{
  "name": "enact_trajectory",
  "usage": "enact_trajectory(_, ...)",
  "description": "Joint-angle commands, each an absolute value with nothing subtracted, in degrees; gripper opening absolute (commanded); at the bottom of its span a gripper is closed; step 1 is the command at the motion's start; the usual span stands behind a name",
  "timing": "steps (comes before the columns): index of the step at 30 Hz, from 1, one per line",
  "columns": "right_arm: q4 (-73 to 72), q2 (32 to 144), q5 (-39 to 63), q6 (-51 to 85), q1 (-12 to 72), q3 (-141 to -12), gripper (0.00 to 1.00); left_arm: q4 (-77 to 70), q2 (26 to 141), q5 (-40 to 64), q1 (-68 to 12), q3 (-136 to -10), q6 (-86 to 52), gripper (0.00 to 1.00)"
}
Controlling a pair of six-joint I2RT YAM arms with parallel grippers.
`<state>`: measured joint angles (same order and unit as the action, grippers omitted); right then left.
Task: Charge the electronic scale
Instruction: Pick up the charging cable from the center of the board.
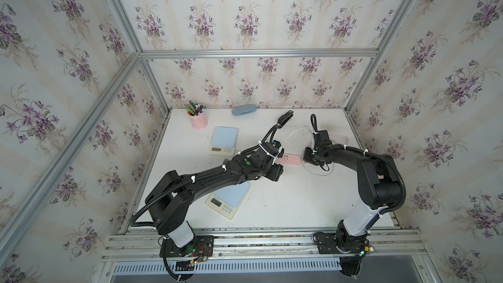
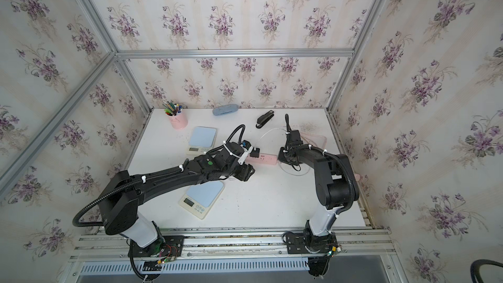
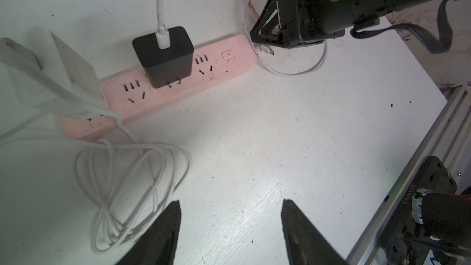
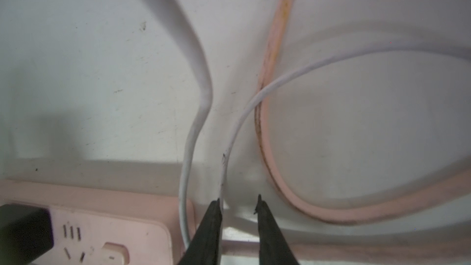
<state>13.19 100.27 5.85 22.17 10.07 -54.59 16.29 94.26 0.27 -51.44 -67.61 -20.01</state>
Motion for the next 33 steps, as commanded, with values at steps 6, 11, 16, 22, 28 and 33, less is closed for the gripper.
enact_trajectory(6,15.7,101.4,9.0,22.1,10.3,-55.4,0.24,15.7,94.7,-0.1,-51.2,-68.2,-20.3,0.65)
enact_trajectory(11,17.0,96.5,9.4,23.1,10.3,-55.3,0.24,16.0,94.9,0.1,-51.2,-68.5,-20.4,0.65)
enact_trajectory(16,21.3,97.6,9.4,20.4,10.5,-56.9,0.25,16.3,94.7,0.0,-50.9,-68.1,-20.7,0.65)
enact_trajectory(22,22.1,98.8,8.1,20.7,10.5,-57.0,0.23,17.2,93.2,-0.2,-51.0,-67.8,-21.0,0.65)
enact_trajectory(28,22.9,99.2,5.7,20.3,11.0,-56.5,0.19,17.5,92.3,-1.3,-50.8,-67.3,-20.8,0.65)
enact_trajectory(33,24.4,99.5,1.9,19.6,11.4,-55.6,0.19,18.3,92.4,0.2,-50.9,-68.8,-22.0,0.65)
